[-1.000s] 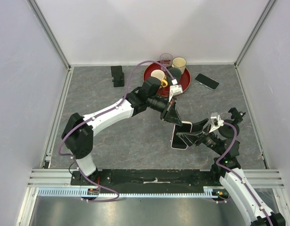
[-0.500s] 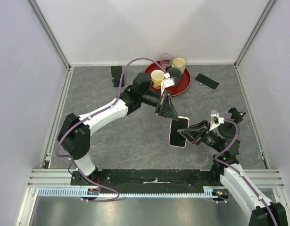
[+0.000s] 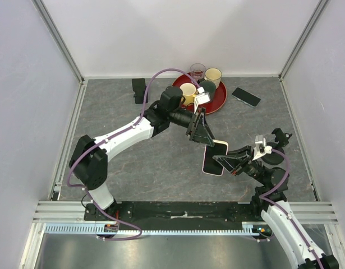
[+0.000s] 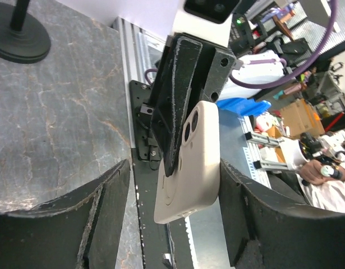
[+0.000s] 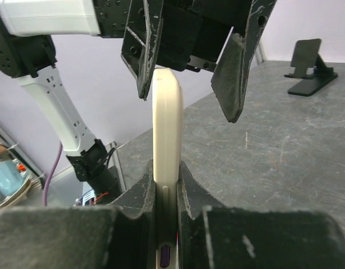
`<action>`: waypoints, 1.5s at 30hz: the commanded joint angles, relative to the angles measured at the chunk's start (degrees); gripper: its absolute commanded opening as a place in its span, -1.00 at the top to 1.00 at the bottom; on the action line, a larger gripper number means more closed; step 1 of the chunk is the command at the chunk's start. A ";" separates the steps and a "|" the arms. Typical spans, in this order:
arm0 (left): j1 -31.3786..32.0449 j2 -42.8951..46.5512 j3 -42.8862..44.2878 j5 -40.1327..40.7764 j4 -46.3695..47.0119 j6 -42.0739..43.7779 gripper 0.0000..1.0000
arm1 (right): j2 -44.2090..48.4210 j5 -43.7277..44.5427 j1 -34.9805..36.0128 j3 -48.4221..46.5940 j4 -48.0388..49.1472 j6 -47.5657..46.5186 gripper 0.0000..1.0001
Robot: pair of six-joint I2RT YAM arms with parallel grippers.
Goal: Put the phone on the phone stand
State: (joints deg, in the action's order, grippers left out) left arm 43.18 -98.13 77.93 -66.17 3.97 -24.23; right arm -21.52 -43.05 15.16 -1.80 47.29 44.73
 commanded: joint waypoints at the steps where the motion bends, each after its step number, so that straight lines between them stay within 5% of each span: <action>1: 0.24 1.71 2.66 6.31 -6.42 5.94 -0.36 | 5.78 4.99 0.14 4.97 -6.13 -4.29 1.00; 19: 5.07 1.97 1.61 7.46 -6.16 8.15 0.46 | 3.94 6.75 0.14 5.41 -6.68 -4.48 1.00; 23: 5.25 2.41 1.61 7.46 -6.25 8.58 0.91 | 4.12 6.22 0.14 5.14 -7.21 -4.48 1.00; 25: 5.16 3.11 1.35 8.68 -6.34 9.11 0.95 | 4.12 6.22 0.14 4.79 -8.78 -5.00 0.99; 29: 5.16 5.04 1.26 15.18 -9.49 11.74 0.95 | 3.68 8.41 0.22 3.39 -14.14 -7.11 -0.24; 32: 5.16 6.19 1.52 18.80 -11.44 14.29 0.95 | 3.15 9.56 0.14 3.12 -15.65 -7.64 -0.56; 36: 5.16 6.19 0.91 14.69 -9.07 12.81 0.95 | 1.83 7.37 0.14 3.30 -12.41 -6.50 -0.61; 45: 3.58 6.54 -1.82 4.91 1.74 4.72 0.95 | -3.26 -0.19 0.14 6.37 6.48 1.49 -0.32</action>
State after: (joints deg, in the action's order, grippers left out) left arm 47.46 -95.07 76.62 -54.48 -3.31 -14.79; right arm -22.87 -39.35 15.38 -1.74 41.87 42.54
